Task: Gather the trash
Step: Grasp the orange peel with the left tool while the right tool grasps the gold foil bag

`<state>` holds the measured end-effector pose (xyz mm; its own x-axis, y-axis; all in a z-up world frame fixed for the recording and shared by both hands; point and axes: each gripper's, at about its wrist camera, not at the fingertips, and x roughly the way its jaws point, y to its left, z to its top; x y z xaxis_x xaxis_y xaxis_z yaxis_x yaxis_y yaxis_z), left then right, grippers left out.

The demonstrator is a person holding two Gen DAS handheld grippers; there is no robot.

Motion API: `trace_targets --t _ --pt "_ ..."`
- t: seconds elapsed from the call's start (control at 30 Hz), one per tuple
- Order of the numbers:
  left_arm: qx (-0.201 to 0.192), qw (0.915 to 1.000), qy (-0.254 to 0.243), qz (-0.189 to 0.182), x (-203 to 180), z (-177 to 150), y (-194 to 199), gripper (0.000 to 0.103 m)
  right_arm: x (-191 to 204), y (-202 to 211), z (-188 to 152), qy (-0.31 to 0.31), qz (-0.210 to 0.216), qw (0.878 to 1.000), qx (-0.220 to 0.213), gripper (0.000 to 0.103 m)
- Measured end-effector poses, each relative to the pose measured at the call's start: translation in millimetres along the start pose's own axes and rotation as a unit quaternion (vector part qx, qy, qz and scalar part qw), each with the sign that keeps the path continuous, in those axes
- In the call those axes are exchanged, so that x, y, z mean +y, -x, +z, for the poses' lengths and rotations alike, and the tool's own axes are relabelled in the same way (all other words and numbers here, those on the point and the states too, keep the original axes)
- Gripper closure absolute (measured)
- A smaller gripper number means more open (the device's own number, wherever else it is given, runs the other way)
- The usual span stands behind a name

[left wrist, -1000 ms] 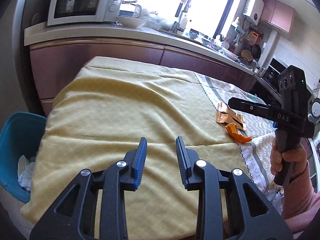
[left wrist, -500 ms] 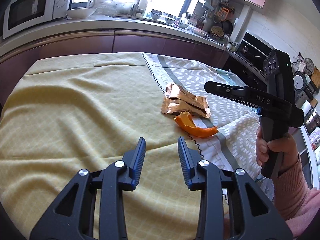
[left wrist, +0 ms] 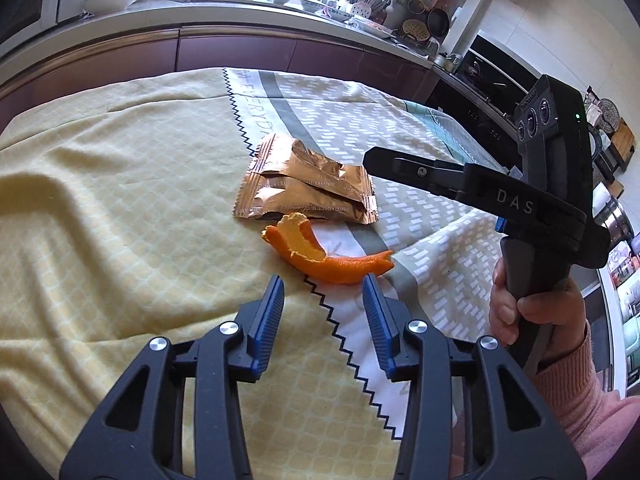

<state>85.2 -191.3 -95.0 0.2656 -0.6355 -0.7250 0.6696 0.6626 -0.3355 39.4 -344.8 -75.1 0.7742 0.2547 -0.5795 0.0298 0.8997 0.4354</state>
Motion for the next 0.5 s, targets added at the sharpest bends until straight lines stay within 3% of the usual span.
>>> trace_targets --t 0.3,0.5 --pt "0.016 0.9994 0.031 0.0 4.4 14.9 -22.7 0.059 -9.8 3.3 -2.9 -0.009 0.007 1.0 -0.002 0.052" --pt "0.022 0.9987 0.046 -0.003 7.7 21.1 -28.7 0.067 -12.5 2.4 -3.7 -0.01 0.012 1.0 -0.001 0.052"
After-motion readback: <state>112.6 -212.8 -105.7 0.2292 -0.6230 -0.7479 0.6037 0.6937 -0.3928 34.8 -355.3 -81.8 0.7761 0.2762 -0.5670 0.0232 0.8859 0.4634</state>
